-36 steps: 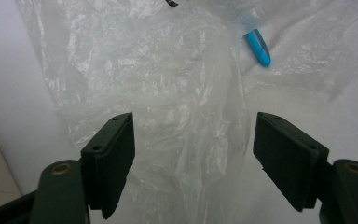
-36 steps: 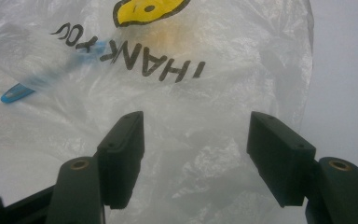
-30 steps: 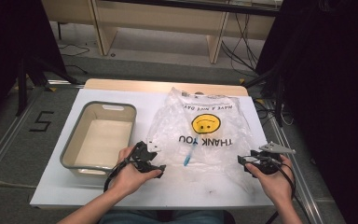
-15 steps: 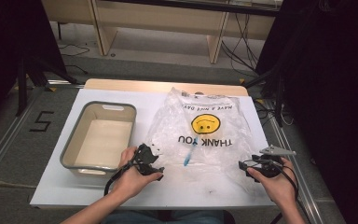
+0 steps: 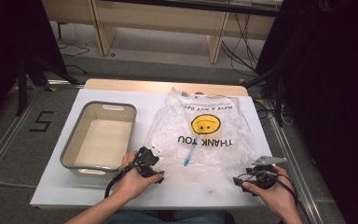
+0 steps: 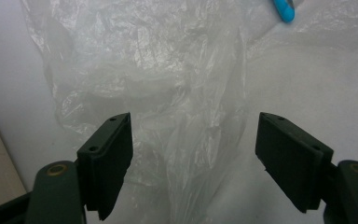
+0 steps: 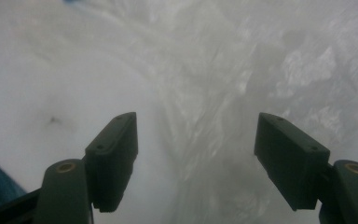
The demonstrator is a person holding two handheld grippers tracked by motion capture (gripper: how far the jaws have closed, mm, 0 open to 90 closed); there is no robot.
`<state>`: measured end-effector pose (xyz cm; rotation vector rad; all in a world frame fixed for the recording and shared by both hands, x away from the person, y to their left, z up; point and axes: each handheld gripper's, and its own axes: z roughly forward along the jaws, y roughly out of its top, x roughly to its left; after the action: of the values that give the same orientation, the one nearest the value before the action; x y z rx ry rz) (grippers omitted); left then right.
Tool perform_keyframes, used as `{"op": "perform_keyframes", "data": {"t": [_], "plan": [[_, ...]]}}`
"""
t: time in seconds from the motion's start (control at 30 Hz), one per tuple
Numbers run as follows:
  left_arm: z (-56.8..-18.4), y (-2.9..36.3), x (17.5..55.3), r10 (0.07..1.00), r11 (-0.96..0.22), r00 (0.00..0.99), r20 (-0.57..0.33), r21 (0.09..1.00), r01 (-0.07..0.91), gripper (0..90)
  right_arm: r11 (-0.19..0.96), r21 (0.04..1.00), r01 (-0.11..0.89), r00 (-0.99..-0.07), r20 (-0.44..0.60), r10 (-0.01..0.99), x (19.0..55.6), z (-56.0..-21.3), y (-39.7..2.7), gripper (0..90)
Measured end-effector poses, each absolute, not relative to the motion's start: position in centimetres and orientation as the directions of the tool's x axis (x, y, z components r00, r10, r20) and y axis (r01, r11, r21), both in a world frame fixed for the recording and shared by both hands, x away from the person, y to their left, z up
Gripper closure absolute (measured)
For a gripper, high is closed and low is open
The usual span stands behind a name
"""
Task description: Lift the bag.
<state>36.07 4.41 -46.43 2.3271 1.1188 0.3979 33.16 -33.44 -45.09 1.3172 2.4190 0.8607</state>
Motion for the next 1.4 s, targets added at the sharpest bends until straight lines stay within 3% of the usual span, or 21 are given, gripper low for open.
{"op": "perform_keyframes", "data": {"t": [0.07, 0.23, 0.37, 0.57, 0.87, 1.2, 1.4], "plan": [[-46.3, 4.5, 36.1, 0.788, -0.518, 0.614, 0.037, 0.579, 0.630, 27.3, 0.452, 0.556, 0.697, -0.575, 0.056, 0.817, 32.9, -45.7, -33.3, 32.6], [-45.9, 4.4, 36.0, 0.786, -0.510, 0.618, 0.033, 0.599, 0.617, 27.2, 0.492, 0.488, 0.722, -0.574, 0.025, 0.818, 32.9, -46.3, -33.6, 52.5], [-45.7, 4.6, 35.9, 0.782, -0.510, 0.622, 0.030, 0.604, 0.612, 27.1, 0.513, 0.469, 0.719, -0.574, -0.017, 0.819, 33.1, -46.2, -33.7, 66.7], [-45.0, 4.8, 35.8, 0.778, -0.499, 0.627, 0.025, 0.630, 0.595, 26.7, 0.491, 0.461, 0.739, -0.560, 0.017, 0.828, 33.5, -46.1, -33.8, 88.1], [-44.1, 5.0, 34.8, 0.758, -0.507, 0.652, 0.019, 0.645, 0.571, 23.9, 0.376, 0.512, 0.772, -0.454, 0.029, 0.891, 34.5, -46.0, -34.6, 89.9], [-46.1, 5.0, 33.5, 0.721, -0.573, 0.693, -0.010, 0.554, 0.604, 21.7, 0.302, 0.539, 0.786, -0.375, 0.027, 0.927, 35.3, -46.0, -35.1, 89.9], [-47.6, 4.8, 33.8, 0.729, -0.583, 0.684, -0.008, 0.518, 0.627, 31.6, 0.315, 0.539, 0.781, -0.390, 0.028, 0.920, 35.3, -46.1, -34.9, 89.9]]}}
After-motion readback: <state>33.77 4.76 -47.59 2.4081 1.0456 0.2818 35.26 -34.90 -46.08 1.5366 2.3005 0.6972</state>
